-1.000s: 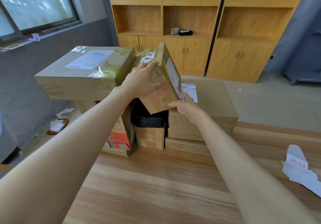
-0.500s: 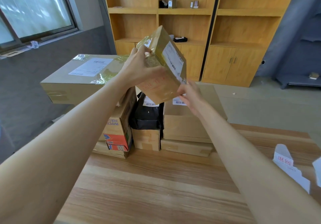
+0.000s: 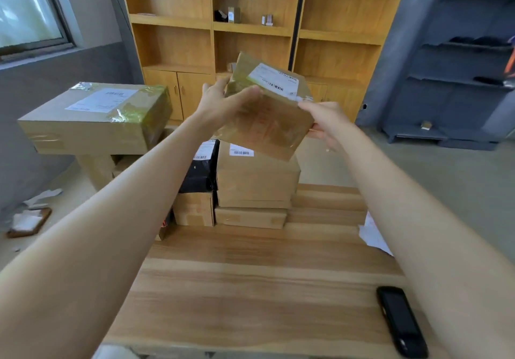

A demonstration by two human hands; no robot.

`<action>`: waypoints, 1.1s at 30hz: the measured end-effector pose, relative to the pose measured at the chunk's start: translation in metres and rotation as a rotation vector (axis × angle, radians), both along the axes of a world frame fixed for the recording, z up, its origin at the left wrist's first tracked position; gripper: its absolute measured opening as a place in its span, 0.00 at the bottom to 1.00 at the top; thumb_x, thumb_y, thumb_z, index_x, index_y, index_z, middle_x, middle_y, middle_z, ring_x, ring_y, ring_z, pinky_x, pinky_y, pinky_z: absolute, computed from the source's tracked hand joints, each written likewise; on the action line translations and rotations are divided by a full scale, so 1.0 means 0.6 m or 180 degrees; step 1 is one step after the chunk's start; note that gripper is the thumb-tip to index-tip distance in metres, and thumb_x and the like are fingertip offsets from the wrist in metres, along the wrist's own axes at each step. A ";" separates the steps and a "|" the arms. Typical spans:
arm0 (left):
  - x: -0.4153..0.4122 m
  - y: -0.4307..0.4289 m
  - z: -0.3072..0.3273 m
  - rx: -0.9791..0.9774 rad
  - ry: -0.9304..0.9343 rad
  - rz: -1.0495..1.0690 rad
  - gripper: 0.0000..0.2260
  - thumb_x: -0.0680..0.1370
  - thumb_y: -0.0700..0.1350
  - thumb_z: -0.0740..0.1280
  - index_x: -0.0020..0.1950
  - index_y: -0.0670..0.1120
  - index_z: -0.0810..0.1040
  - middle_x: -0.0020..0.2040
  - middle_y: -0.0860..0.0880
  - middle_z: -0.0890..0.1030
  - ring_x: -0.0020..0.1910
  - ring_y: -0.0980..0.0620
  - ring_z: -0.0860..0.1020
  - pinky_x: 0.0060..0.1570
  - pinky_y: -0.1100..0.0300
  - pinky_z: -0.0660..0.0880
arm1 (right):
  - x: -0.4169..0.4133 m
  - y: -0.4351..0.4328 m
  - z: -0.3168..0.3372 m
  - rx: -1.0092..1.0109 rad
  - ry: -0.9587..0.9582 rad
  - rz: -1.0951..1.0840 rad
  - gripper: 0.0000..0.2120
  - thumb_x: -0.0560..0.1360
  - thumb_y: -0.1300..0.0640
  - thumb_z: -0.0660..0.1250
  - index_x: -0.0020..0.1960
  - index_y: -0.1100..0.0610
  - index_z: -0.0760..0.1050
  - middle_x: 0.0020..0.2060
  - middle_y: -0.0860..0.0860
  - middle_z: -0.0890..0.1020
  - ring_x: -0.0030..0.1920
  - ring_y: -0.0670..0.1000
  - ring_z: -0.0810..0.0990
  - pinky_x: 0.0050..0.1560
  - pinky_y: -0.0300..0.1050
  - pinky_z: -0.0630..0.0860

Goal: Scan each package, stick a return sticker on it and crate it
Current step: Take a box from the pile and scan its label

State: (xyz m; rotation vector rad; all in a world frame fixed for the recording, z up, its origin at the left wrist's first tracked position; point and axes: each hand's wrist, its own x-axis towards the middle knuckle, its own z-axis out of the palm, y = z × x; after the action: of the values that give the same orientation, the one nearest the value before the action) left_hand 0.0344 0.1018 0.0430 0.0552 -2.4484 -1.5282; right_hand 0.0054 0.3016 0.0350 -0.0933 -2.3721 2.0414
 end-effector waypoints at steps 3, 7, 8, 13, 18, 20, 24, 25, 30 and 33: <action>0.019 0.037 -0.021 0.0290 -0.0065 -0.0167 0.35 0.68 0.67 0.68 0.69 0.53 0.66 0.63 0.47 0.68 0.59 0.47 0.74 0.52 0.52 0.76 | 0.026 0.043 -0.011 0.0027 -0.0058 -0.0151 0.05 0.76 0.59 0.66 0.41 0.54 0.74 0.43 0.49 0.81 0.44 0.49 0.80 0.58 0.50 0.77; 0.042 0.077 -0.066 0.0648 -0.0235 -0.0303 0.27 0.70 0.65 0.68 0.62 0.53 0.65 0.62 0.46 0.70 0.58 0.48 0.75 0.47 0.52 0.76 | 0.061 0.091 -0.041 0.0056 -0.0092 -0.0287 0.04 0.75 0.60 0.67 0.44 0.55 0.72 0.44 0.52 0.78 0.44 0.50 0.77 0.58 0.50 0.75; 0.046 0.086 -0.079 0.0703 -0.0284 -0.0312 0.26 0.70 0.64 0.68 0.60 0.53 0.65 0.62 0.46 0.71 0.58 0.48 0.75 0.51 0.49 0.77 | 0.070 0.101 -0.050 0.0071 -0.0086 -0.0318 0.03 0.75 0.61 0.67 0.48 0.56 0.73 0.44 0.52 0.77 0.44 0.50 0.77 0.57 0.49 0.76; 0.075 0.127 -0.148 0.0968 -0.0572 -0.0324 0.26 0.71 0.57 0.73 0.61 0.48 0.65 0.58 0.46 0.75 0.55 0.50 0.77 0.54 0.50 0.76 | 0.100 0.145 -0.115 0.0270 -0.0140 -0.0433 0.19 0.73 0.58 0.71 0.61 0.57 0.68 0.55 0.52 0.76 0.55 0.52 0.78 0.60 0.52 0.75; 0.112 0.154 -0.217 0.1056 -0.0845 -0.0306 0.25 0.72 0.47 0.74 0.63 0.44 0.66 0.56 0.49 0.76 0.50 0.55 0.78 0.39 0.65 0.74 | 0.133 0.180 -0.204 0.0286 -0.0331 -0.0447 0.20 0.71 0.57 0.72 0.59 0.55 0.67 0.58 0.51 0.76 0.58 0.51 0.77 0.61 0.52 0.74; 0.124 0.162 -0.243 0.1014 -0.0896 -0.0259 0.26 0.70 0.47 0.76 0.62 0.45 0.67 0.59 0.49 0.75 0.55 0.53 0.77 0.44 0.59 0.77 | 0.151 0.186 -0.235 0.0268 -0.0377 -0.0510 0.23 0.71 0.57 0.72 0.62 0.55 0.67 0.59 0.51 0.75 0.56 0.49 0.76 0.54 0.44 0.74; 0.138 0.171 -0.284 0.0926 -0.0873 -0.0220 0.26 0.68 0.46 0.78 0.59 0.47 0.67 0.61 0.50 0.73 0.58 0.51 0.76 0.49 0.56 0.76 | 0.174 0.198 -0.284 0.0078 -0.0290 -0.0663 0.26 0.71 0.62 0.72 0.65 0.58 0.67 0.61 0.52 0.75 0.54 0.47 0.75 0.46 0.35 0.70; 0.142 0.173 -0.292 0.0925 -0.0874 -0.0216 0.27 0.67 0.46 0.78 0.59 0.48 0.67 0.61 0.50 0.73 0.59 0.51 0.76 0.52 0.54 0.77 | 0.180 0.202 -0.290 0.0071 -0.0271 -0.0660 0.26 0.71 0.62 0.72 0.65 0.58 0.66 0.61 0.53 0.75 0.55 0.47 0.75 0.45 0.35 0.70; 0.164 0.187 -0.324 0.1125 -0.0906 -0.0349 0.38 0.66 0.41 0.79 0.70 0.53 0.63 0.61 0.49 0.73 0.58 0.50 0.77 0.58 0.48 0.76 | 0.199 0.228 -0.320 0.0031 -0.0282 -0.0616 0.28 0.70 0.64 0.73 0.66 0.57 0.66 0.64 0.52 0.73 0.61 0.49 0.75 0.56 0.42 0.75; 0.179 0.197 -0.336 0.1117 -0.0915 -0.0484 0.41 0.66 0.39 0.78 0.73 0.55 0.62 0.65 0.47 0.71 0.56 0.51 0.78 0.58 0.48 0.76 | 0.216 0.242 -0.333 0.0075 -0.0342 -0.0521 0.31 0.70 0.64 0.73 0.70 0.57 0.66 0.62 0.48 0.73 0.63 0.48 0.74 0.63 0.45 0.72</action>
State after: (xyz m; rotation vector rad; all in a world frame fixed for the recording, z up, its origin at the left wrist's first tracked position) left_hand 0.1421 0.2199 -0.1588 0.1671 -2.4024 -2.1372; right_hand 0.1348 0.4469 -0.1648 -0.3925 -2.3586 1.9810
